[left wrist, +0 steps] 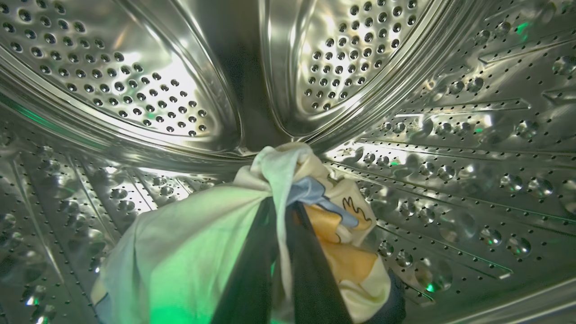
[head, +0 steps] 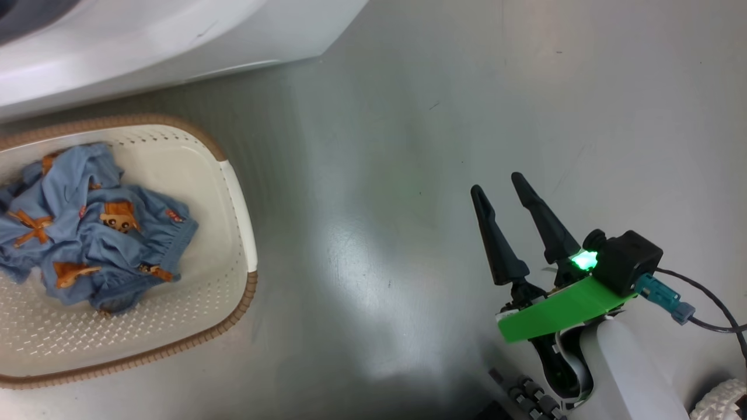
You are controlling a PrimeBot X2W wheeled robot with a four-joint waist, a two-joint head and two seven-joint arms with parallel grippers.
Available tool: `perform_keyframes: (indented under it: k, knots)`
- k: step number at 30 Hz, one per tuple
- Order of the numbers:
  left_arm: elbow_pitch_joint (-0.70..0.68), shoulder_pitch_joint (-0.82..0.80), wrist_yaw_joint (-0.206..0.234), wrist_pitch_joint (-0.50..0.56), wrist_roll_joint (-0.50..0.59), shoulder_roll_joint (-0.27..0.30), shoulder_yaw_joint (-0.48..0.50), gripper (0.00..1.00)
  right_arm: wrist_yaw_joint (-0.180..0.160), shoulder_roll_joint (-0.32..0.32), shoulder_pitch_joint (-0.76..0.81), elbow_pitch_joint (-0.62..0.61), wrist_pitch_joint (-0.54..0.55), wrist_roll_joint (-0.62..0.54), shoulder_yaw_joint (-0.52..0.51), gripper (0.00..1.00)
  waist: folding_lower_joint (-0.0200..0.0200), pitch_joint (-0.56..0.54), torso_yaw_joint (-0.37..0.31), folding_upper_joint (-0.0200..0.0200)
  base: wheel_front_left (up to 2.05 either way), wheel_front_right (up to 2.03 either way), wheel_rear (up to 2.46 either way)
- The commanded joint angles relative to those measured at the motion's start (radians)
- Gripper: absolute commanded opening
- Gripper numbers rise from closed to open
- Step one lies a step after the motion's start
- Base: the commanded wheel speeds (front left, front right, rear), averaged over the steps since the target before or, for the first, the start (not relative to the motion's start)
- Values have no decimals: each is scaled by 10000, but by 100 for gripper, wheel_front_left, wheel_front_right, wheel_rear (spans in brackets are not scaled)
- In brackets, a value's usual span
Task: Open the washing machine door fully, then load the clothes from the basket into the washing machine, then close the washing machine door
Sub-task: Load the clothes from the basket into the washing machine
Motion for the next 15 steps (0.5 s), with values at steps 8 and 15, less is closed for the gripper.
perform_keyframes:
  k: [8, 15]
  knots:
    - [-11, 445, 256, -1020, 65, 305, -159, 100, 16, 39, 170, -160, -47, 114, -26, 100, 0, -406, 166, -1, 0, 0, 0]
    - [75, 1252, 314, -1815, -10, 14, -273, 100, 16, 39, 241, -124, -47, -123, -289, 100, 0, -959, 514, -1, 0, 0, 0]
